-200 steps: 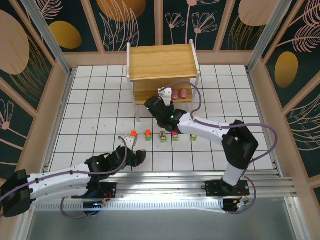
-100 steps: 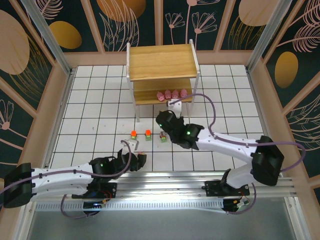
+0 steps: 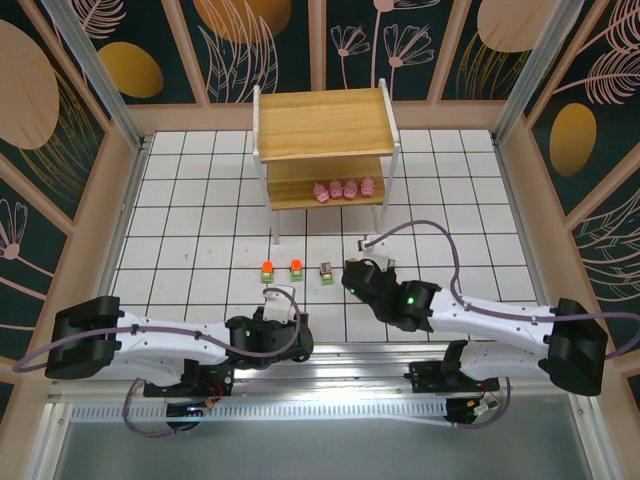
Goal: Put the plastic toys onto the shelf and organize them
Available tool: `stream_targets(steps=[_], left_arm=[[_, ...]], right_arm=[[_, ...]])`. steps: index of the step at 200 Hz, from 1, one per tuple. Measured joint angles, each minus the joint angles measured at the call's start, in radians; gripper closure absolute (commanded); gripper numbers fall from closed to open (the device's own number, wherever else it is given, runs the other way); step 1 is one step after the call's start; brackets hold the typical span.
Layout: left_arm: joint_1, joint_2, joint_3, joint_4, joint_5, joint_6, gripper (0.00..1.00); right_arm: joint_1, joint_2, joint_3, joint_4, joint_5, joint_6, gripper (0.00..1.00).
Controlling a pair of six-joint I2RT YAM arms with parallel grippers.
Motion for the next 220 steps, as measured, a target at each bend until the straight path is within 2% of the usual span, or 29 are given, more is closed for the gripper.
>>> stream_targets(steps=[99,161,220], left_arm=[[0.0,0.082,0.028,-0.061,-0.009,-0.196,0.35],[0.066,0.106,0.011,-0.043,0.039,-0.193,0.35],[0.09,0.171,0.01,0.009,0.072,-0.16,0.35]], right_arm=[[0.0,-0.049,-0.102,-0.003,-0.022,0.003,0.56],[0.0,-0.05,-0.113,0.014,-0.035,0.003,0.57],[0.0,-0.053,-0.126,0.023,-0.038,0.003,0.57]])
